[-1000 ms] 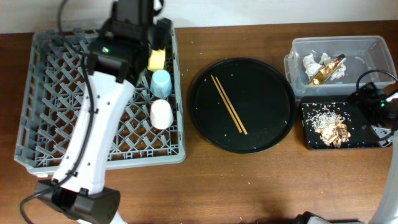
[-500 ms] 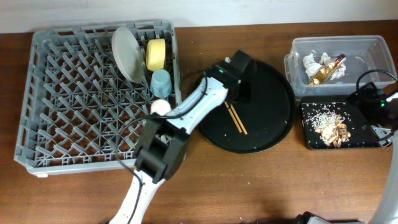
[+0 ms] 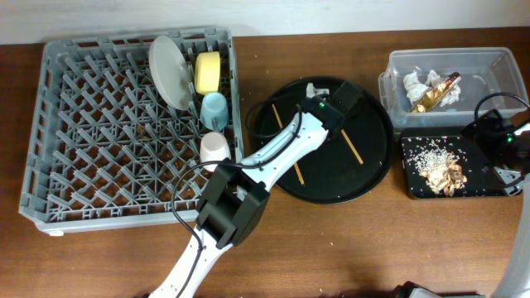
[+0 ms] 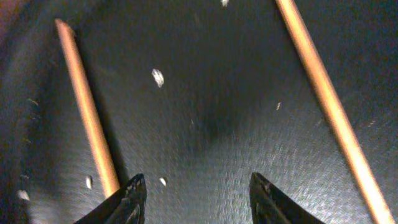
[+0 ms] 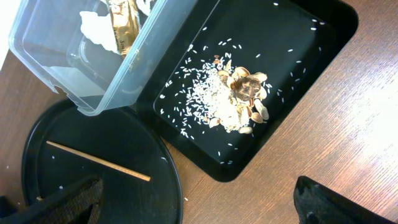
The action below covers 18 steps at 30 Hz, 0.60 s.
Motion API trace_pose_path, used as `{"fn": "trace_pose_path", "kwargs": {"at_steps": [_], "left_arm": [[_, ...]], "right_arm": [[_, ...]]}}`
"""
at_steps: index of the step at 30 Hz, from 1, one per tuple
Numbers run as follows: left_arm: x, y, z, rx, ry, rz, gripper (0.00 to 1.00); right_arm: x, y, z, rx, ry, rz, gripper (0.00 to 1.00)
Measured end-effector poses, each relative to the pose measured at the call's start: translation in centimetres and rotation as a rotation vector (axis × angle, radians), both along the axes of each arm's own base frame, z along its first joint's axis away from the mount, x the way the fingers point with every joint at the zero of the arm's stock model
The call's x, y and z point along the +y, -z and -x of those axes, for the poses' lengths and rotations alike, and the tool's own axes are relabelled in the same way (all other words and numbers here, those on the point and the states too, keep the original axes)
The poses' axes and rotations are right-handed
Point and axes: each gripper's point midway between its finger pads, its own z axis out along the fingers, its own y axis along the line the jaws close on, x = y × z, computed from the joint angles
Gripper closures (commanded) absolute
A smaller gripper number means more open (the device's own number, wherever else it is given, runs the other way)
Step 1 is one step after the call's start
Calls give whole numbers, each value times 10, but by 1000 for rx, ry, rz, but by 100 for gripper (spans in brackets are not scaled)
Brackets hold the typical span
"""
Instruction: Sort waste into correct bins and load items into the dishwasher rack
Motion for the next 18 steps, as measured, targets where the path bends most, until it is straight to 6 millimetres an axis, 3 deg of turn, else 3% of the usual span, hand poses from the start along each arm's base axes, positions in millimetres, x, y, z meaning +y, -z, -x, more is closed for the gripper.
{"fn": "trace_pose_path", "kwargs": {"at_steps": [4,7,8,12,15,16,17,18], "left_arm": [[7,-7,-6,-39,-19,-39,47],[23,-4,4,-5,-82,-84,51],[26,-1,4,-10,-133,-68,55],[30,26,7,23,-214,-16,56],[31,29,11,46,-217,-9,56],[30,31,14,64,-216,-4,60],[28,33,16,80,-216,6,77],[28,34,18,96,-220,19,87]], "right_arm": [[0,0,0,0,-1,1,2],[0,0,0,0,0,0,2],[0,0,0,0,0,0,1],[0,0,0,0,0,0,1],[0,0,0,0,0,0,2],[0,0,0,0,0,0,2],[0,0,0,0,0,0,2],[0,0,0,0,0,0,1]]}}
